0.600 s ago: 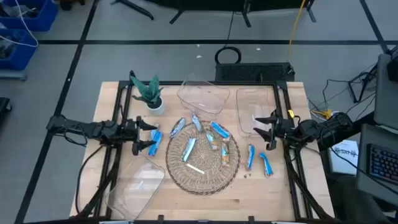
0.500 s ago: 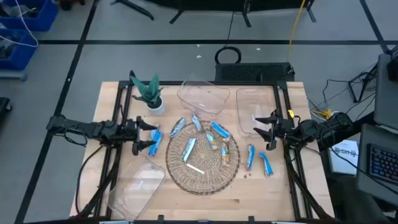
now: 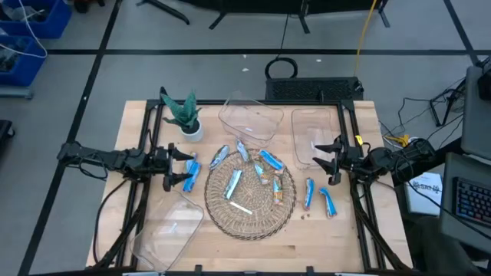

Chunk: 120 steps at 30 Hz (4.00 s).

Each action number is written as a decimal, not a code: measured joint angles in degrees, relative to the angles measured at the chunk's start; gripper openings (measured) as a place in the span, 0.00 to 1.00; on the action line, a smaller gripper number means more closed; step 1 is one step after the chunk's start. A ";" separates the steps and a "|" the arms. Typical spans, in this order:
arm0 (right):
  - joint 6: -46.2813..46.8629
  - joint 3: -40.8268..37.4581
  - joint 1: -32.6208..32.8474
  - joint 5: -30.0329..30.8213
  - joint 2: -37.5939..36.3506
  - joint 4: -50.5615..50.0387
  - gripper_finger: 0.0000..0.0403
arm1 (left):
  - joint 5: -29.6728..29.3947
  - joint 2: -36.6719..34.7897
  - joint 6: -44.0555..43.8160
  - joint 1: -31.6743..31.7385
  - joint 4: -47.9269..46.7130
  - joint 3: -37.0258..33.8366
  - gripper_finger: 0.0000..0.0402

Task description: Pick and place Granola Bars by type

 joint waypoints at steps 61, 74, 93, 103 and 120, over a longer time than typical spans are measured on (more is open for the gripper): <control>22.53 0.04 0.02 4.13 -0.02 15.89 0.52 | -3.11 58.06 -67.78 -0.36 -65.51 54.82 0.68; 21.44 0.04 0.02 1.30 0.00 16.09 0.52 | -4.62 72.84 -74.45 0.11 -71.13 51.44 0.77; 21.46 0.13 0.02 -0.26 0.00 17.77 0.52 | -5.22 74.75 -82.25 0.20 -53.55 34.55 0.77; 21.46 0.32 0.02 -0.11 0.00 17.72 0.52 | -5.92 74.66 -79.15 1.28 -43.39 30.88 0.73; 19.97 0.35 0.02 0.35 0.00 20.66 0.52 | -7.16 72.43 -72.36 2.71 -44.28 37.19 0.08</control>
